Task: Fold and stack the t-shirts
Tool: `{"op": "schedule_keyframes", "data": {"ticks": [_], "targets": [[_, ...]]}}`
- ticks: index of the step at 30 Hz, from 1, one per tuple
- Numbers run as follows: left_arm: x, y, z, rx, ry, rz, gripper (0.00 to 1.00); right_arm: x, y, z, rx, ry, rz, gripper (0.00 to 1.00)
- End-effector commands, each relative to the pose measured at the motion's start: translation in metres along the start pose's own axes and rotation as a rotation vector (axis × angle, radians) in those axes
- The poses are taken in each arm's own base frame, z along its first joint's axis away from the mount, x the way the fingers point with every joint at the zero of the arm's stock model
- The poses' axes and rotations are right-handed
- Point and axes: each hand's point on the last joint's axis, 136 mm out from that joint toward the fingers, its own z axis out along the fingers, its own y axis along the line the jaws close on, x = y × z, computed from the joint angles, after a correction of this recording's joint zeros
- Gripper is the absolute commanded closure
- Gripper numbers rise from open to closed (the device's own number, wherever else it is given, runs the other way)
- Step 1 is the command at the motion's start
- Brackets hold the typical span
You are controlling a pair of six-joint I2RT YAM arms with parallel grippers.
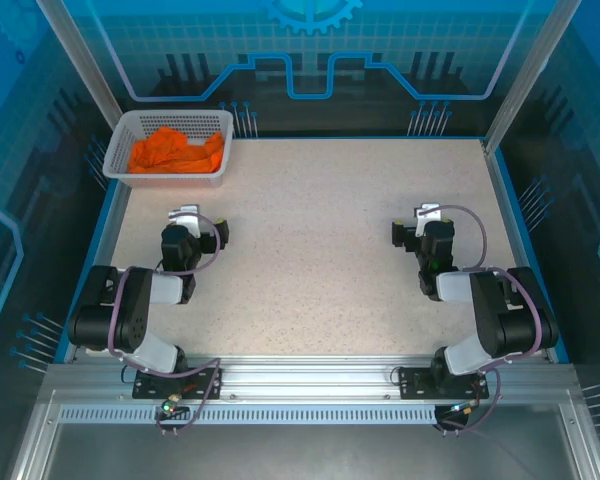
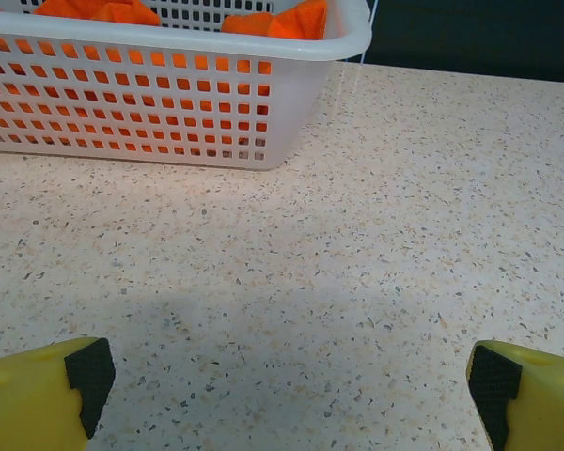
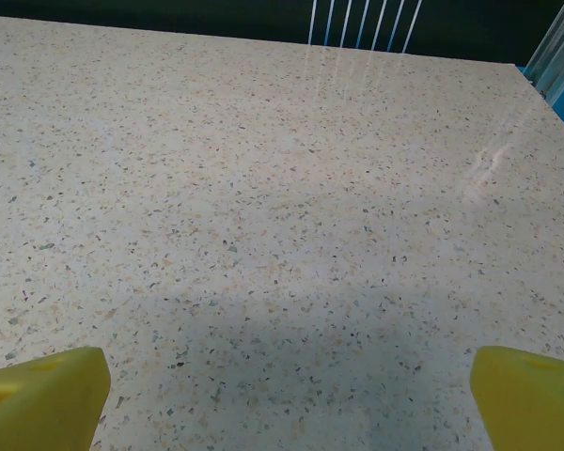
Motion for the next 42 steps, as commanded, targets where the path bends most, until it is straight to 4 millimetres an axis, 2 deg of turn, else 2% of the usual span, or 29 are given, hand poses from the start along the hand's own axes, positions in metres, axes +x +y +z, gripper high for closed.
{"op": "schedule_keyframes", "data": {"ticks": [1,21,27,31,33,34,36,39,41,42], "targets": [[-0.002,-0.004,0.002,0.018,-0.003,0.012,0.01,-0.007,0.001,-0.002,0.008,-0.03,0.017,0.0],[-0.003,-0.004,0.003,0.017,-0.004,0.013,0.01,-0.006,0.0,-0.002,0.01,-0.029,0.017,0.0],[-0.004,-0.012,0.0,0.062,-0.004,0.024,0.01,-0.009,0.001,-0.005,0.032,-0.034,0.002,0.0],[-0.037,-0.008,-0.022,0.025,-0.053,0.013,0.01,-0.014,0.007,-0.021,-0.008,-0.115,-0.016,0.0],[-0.062,-0.008,-0.035,0.011,-0.065,-0.037,0.01,-0.026,0.002,-0.032,0.054,-0.107,-0.027,0.0],[-0.08,-0.012,-0.044,0.028,-0.094,-0.061,0.01,-0.044,-0.002,-0.037,0.076,-0.076,-0.009,0.0],[-0.114,-0.023,-0.062,0.087,-0.169,-0.092,0.01,-0.062,-0.001,-0.051,0.046,-0.032,0.007,0.0],[-0.161,-0.033,-0.087,0.153,-0.273,-0.219,0.01,-0.095,0.008,-0.089,-0.062,-0.141,0.054,0.0],[-0.176,-0.038,-0.103,0.201,-0.275,-0.343,0.01,-0.105,-0.001,-0.115,-0.064,-0.174,0.177,0.0],[-0.18,-0.048,-0.113,0.265,-0.255,-0.342,0.01,-0.108,-0.007,-0.128,-0.058,-0.175,0.239,0.0]]}}
